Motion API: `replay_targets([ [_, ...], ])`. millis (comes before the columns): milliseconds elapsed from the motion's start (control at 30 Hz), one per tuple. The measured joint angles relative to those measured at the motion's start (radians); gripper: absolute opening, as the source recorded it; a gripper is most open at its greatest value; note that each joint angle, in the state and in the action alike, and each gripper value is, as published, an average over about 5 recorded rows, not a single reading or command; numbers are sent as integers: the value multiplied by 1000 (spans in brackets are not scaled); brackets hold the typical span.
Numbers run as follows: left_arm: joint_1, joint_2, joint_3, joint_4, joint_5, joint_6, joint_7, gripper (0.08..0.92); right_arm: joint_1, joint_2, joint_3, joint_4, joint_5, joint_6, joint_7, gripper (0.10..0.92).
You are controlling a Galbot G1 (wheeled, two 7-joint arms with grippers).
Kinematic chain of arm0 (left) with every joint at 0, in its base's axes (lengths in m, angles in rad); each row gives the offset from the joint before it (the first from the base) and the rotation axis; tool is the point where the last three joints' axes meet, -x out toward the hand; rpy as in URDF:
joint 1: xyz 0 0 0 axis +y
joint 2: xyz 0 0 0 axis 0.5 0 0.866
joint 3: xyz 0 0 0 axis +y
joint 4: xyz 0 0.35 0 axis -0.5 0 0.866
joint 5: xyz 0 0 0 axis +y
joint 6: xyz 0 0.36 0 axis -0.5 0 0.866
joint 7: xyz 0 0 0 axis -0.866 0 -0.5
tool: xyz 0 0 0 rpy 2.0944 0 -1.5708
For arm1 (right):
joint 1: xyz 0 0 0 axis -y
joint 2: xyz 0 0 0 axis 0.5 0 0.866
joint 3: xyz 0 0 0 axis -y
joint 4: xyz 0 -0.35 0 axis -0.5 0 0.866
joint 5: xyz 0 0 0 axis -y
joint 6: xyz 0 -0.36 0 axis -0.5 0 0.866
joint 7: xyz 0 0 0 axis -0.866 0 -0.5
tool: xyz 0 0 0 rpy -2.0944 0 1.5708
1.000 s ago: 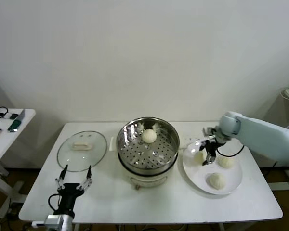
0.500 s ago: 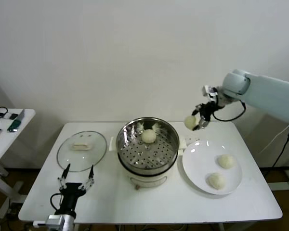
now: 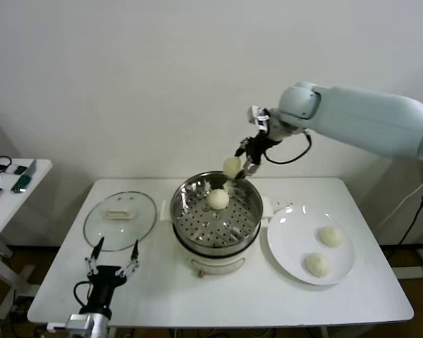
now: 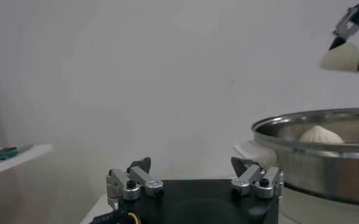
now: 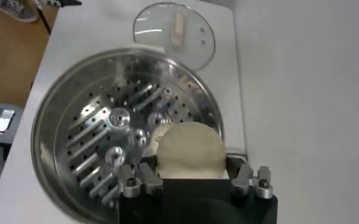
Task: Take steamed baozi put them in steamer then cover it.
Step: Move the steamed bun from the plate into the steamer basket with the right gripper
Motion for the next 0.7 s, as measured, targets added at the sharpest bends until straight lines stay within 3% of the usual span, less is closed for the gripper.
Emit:
replay_targets([
  [700, -40, 27, -13, 31, -4, 9, -1, 823, -168, 226, -27, -96, -9, -10, 9, 721],
])
